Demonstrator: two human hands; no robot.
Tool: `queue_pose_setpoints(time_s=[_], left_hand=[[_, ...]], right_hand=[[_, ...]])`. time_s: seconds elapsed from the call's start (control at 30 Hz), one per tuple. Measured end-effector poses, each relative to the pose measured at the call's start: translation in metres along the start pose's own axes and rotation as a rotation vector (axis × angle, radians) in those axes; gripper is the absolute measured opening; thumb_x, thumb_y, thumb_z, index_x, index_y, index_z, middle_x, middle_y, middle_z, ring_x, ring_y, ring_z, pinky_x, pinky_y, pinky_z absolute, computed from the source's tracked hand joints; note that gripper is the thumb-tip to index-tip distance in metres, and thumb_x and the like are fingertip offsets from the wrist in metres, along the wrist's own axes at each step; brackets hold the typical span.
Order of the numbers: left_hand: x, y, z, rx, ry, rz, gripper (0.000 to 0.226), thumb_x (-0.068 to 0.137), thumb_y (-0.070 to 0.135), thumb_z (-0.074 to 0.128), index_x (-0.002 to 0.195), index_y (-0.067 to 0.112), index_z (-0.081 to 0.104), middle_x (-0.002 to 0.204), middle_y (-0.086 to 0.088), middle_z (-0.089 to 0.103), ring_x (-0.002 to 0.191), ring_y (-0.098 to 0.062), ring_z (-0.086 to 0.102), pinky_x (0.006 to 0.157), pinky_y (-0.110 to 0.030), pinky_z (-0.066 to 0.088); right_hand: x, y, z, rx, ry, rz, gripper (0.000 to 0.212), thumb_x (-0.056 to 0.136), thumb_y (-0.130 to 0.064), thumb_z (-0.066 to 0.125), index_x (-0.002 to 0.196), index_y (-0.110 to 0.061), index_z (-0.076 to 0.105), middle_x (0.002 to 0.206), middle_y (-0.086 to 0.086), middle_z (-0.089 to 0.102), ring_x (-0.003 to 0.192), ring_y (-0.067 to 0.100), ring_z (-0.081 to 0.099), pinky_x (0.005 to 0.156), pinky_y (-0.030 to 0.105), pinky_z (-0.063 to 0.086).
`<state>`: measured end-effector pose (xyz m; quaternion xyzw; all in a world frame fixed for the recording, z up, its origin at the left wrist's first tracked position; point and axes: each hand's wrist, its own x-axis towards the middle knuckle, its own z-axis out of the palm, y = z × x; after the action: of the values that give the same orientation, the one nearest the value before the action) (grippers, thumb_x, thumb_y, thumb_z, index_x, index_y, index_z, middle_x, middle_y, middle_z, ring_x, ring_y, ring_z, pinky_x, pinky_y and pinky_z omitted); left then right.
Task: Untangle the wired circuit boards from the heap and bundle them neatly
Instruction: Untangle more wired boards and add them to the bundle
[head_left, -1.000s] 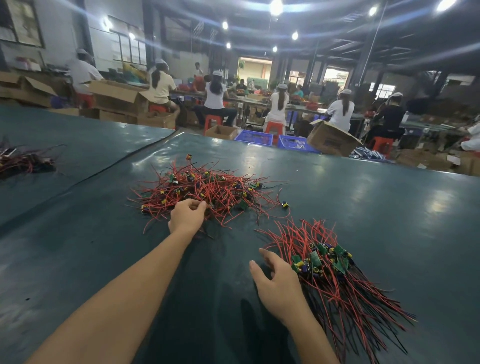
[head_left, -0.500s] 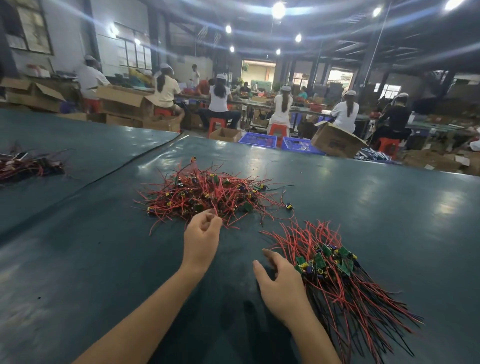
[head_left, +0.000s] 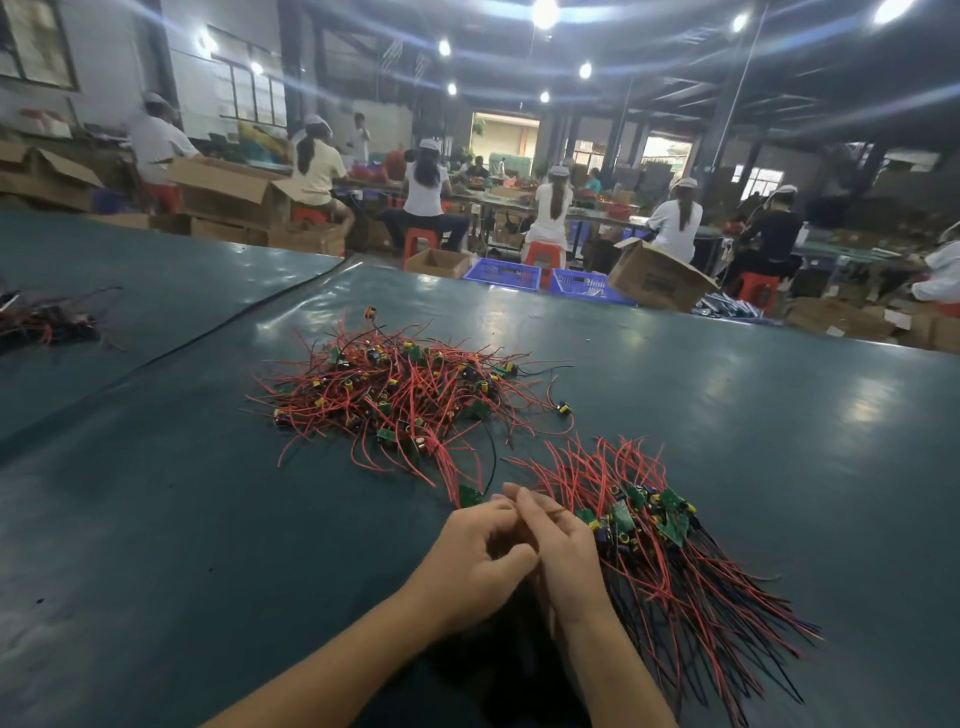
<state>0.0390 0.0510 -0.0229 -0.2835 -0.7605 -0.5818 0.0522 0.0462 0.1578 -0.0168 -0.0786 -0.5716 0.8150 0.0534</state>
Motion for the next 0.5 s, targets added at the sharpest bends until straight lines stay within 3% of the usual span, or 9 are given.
queue_pose_setpoints(time_s=[0.1, 0.17, 0.27, 0.33, 0.4, 0.5], left_hand=[[0.009, -0.008, -0.011, 0.059, 0.0, -0.261, 0.039, 0.089, 0.021, 0.051, 0.056, 0.001, 0.055, 0.056, -0.004, 0.05, 0.053, -0.014, 0.042, 0.056, -0.035, 0.036], [0.015, -0.011, -0.019, 0.092, 0.011, -0.496, 0.049, 0.098, 0.029, 0.048, 0.058, 0.003, 0.058, 0.054, -0.002, 0.054, 0.049, -0.015, 0.048, 0.056, -0.032, 0.042], [0.018, -0.005, -0.027, -0.349, -0.023, -0.806, 0.051, 0.1, 0.045, 0.042, 0.093, 0.001, 0.066, 0.072, -0.012, 0.071, 0.054, -0.019, 0.065, 0.047, -0.024, 0.049], [0.019, -0.005, -0.031, -0.605, 0.015, -0.817, 0.042, 0.099, 0.04, 0.047, 0.109, 0.003, 0.062, 0.082, -0.013, 0.074, 0.061, -0.019, 0.069, 0.052, -0.025, 0.053], [0.021, -0.007, -0.033, -0.775, 0.108, -0.765, 0.027, 0.098, 0.029, 0.054, 0.107, 0.005, 0.064, 0.08, -0.011, 0.073, 0.063, -0.017, 0.069, 0.055, -0.026, 0.055], [0.025, -0.006, -0.038, -0.844, 0.242, -0.709, 0.017, 0.095, 0.016, 0.058, 0.103, 0.003, 0.066, 0.074, -0.01, 0.072, 0.056, -0.015, 0.067, 0.05, -0.022, 0.054]], right_hand=[[0.001, 0.003, -0.005, -0.132, 0.097, -0.098, 0.019, 0.092, 0.001, 0.06, 0.087, -0.008, 0.076, 0.081, 0.006, 0.077, 0.079, 0.019, 0.073, 0.071, 0.025, 0.059], [-0.001, 0.003, -0.006, -0.187, 0.112, -0.194, 0.021, 0.09, 0.001, 0.064, 0.083, -0.013, 0.077, 0.083, 0.005, 0.077, 0.083, 0.02, 0.073, 0.075, 0.026, 0.059], [-0.006, -0.001, -0.004, -0.176, 0.084, -0.279, 0.024, 0.088, 0.0, 0.067, 0.081, -0.018, 0.08, 0.085, 0.005, 0.077, 0.084, 0.018, 0.074, 0.075, 0.023, 0.058], [-0.01, -0.003, 0.0, -0.127, 0.038, -0.295, 0.024, 0.086, 0.001, 0.068, 0.078, -0.017, 0.081, 0.083, 0.008, 0.077, 0.079, 0.019, 0.074, 0.068, 0.02, 0.057], [-0.012, -0.004, 0.003, -0.081, -0.012, -0.297, 0.017, 0.082, -0.003, 0.071, 0.079, -0.016, 0.081, 0.083, 0.012, 0.076, 0.077, 0.021, 0.074, 0.067, 0.021, 0.056], [-0.013, -0.004, 0.003, -0.051, -0.036, -0.306, 0.011, 0.073, -0.019, 0.074, 0.08, -0.015, 0.081, 0.085, 0.013, 0.076, 0.08, 0.024, 0.074, 0.071, 0.023, 0.057]])
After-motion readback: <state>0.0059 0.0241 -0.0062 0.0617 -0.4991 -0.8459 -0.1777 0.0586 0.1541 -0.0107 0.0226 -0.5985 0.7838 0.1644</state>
